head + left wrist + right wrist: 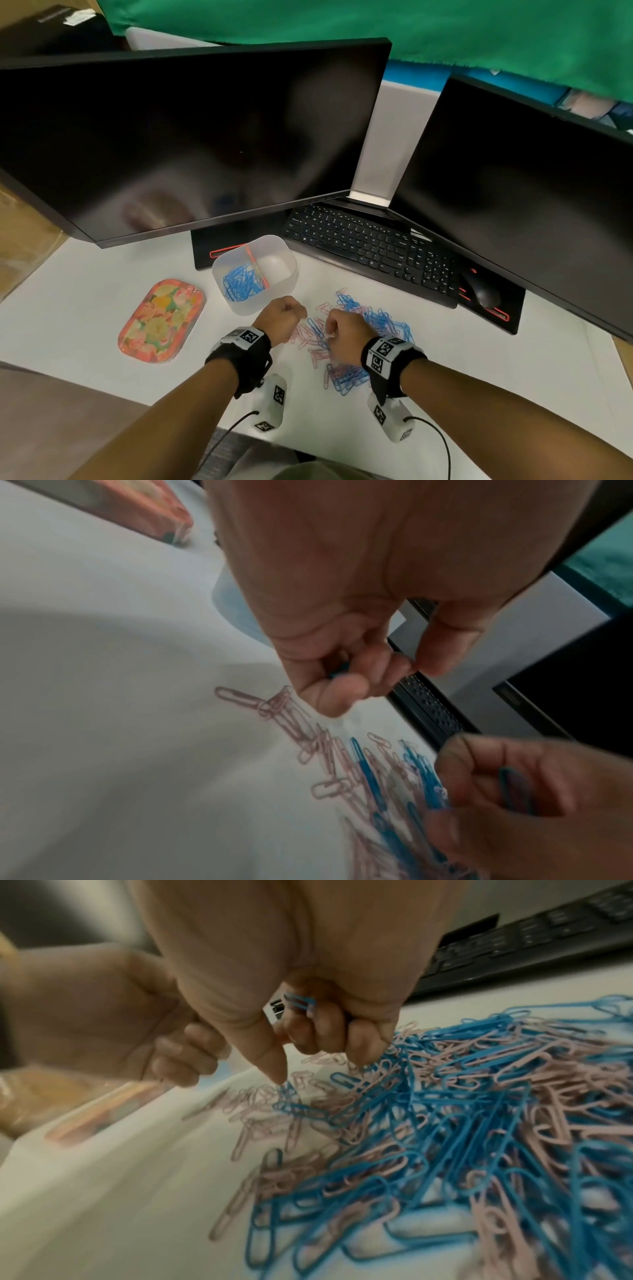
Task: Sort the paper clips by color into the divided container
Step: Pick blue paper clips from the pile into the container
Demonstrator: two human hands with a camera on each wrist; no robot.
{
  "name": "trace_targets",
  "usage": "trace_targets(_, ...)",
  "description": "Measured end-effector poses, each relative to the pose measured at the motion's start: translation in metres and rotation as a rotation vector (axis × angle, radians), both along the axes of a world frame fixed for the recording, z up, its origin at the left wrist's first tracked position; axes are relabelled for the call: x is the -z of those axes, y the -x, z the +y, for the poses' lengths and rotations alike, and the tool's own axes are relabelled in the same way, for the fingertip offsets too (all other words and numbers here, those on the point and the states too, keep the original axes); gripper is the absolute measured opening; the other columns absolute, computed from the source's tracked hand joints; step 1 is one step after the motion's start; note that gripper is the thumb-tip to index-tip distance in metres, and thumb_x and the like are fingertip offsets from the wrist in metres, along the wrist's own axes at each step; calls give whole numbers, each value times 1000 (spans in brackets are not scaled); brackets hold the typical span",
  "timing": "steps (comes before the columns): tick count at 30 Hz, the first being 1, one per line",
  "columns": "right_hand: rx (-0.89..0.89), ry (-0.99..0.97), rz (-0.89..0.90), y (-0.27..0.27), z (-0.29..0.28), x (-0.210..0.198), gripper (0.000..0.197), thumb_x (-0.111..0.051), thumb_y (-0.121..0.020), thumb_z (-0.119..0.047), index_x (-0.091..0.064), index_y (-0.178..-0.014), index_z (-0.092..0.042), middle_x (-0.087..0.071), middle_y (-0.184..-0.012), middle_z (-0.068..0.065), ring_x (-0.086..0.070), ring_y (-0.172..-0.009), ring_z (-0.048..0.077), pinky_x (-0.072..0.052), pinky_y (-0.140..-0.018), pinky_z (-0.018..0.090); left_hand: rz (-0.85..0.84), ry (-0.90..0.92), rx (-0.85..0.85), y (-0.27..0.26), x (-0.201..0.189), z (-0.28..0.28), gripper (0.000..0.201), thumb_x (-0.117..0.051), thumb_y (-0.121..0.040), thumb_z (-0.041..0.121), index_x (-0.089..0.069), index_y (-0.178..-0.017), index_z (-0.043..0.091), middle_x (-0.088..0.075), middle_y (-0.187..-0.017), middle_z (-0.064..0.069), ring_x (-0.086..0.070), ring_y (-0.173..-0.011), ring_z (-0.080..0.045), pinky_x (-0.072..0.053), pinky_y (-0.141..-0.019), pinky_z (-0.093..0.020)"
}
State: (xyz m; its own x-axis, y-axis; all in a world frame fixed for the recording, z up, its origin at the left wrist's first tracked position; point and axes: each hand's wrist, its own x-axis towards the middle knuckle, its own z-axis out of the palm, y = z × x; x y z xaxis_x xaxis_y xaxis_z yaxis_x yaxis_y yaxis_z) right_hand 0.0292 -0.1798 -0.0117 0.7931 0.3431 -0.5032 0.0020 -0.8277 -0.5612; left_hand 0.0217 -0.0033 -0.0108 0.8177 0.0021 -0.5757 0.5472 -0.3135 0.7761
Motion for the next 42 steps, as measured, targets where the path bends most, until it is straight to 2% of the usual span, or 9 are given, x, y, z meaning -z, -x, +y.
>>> trace_targets(3,-112,54,-100,6,1,4,22,-58,-79,-2,-55,-95,-18,-54,-88,-2,-54,-78,19,-44,-64,26,-197,-360,304,-5,3,-7,8,-58,-84,16,-64,-87,20,-57,-75,7,-56,-69,-13,-41,-61,-20)
trace_targets(7,-137,68,-138,10,1,9,25,-54,-79,2,-56,-98,-14,-54,-89,1,-54,-80,21,-50,-73,32,-271,-629,631,-10,13,-17,22,-55,-86,19,-65,-105,25,-57,-105,-2,-59,-98,-22,-45,-80,-27)
trace_targets(14,-45,32,-97,6,-4,12,27,-53,-81,5,-61,-101,-12,-57,-88,2,-59,-82,23,-53,-73,31,-257,-710,711,-13,19,-21,11,-55,-87,18,-62,-95,20,-56,-107,-4,-60,-97,-27,-50,-84,-34)
trace_targets(22,127,-137,-11,-5,-9,3,26,-46,-91,-6,-70,-101,-11,-67,-88,-1,-56,-70,6,-41,-61,12,-216,-525,505,-11,21,-11,7,-61,-83,19,-61,-82,25,-66,-90,1,-62,-83,-19,-49,-73,-25)
trace_targets(25,194,-197,121,-11,-8,-6,25,-45,-94,-10,-69,-92,-13,-59,-76,-9,-55,-69,6,-40,-60,17,-202,-411,424,-8,17,-6,20,-57,-86,16,-66,-102,24,-66,-89,-1,-59,-76,-14,-45,-68,-19)
trace_targets(27,289,-274,249,-15,-6,-12,27,-40,-94,-7,-65,-83,-11,-55,-69,-3,-50,-58,10,-38,-52,20,-171,-321,399,-6,12,-5,25,-53,-89,15,-68,-107,24,-62,-83,5,-57,-73,-10,-42,-66,-17)
trace_targets(33,552,-566,558,-22,13,-30,21,-46,-93,-7,-60,-79,-3,-57,-67,14,-55,-54,24,-40,-52,28,94,237,2,-5,-11,-1,28,-37,-85,1,-53,-64,9,-38,-61,-6,-32,-45,-16,-27,-49,-23)
trace_targets(37,501,-622,573,-25,27,-41,19,-45,-95,-4,-64,-89,-1,-55,-67,11,-54,-56,23,-43,-53,29,148,516,-223,-4,-30,10,25,-35,-88,16,-45,-66,11,-43,-63,-8,-41,-47,-19,-32,-49,-23)
trace_targets(42,467,-573,567,-31,49,-49,16,-49,-94,-8,-64,-94,-3,-56,-70,11,-55,-55,21,-43,-48,25,61,520,-400,-9,-55,38,28,-39,-96,30,-52,-77,14,-47,-64,-4,-43,-49,-16,-33,-50,-23)
